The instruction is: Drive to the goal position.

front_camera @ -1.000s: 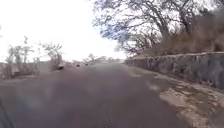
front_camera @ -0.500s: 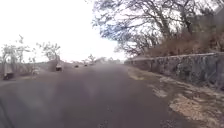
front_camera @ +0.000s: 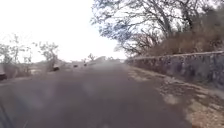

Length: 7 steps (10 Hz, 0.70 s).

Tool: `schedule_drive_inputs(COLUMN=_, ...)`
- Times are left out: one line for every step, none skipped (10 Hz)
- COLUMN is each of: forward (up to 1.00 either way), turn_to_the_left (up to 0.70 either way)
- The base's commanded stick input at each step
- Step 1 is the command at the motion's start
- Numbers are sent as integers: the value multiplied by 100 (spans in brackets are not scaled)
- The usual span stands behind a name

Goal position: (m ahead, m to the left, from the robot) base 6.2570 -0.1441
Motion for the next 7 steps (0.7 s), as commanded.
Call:
schedule_drive_inputs(forward=70, turn_to_the_left=0)
schedule_drive_inputs(forward=70, turn_to_the_left=0)
schedule_drive_inputs(forward=70, turn_to_the_left=0)
schedule_drive_inputs(forward=70, turn_to_the_left=0)
schedule_drive_inputs(forward=70, turn_to_the_left=0)
schedule_drive_inputs(forward=70, turn_to_the_left=0)
schedule_drive_inputs(forward=70, turn_to_the_left=0)
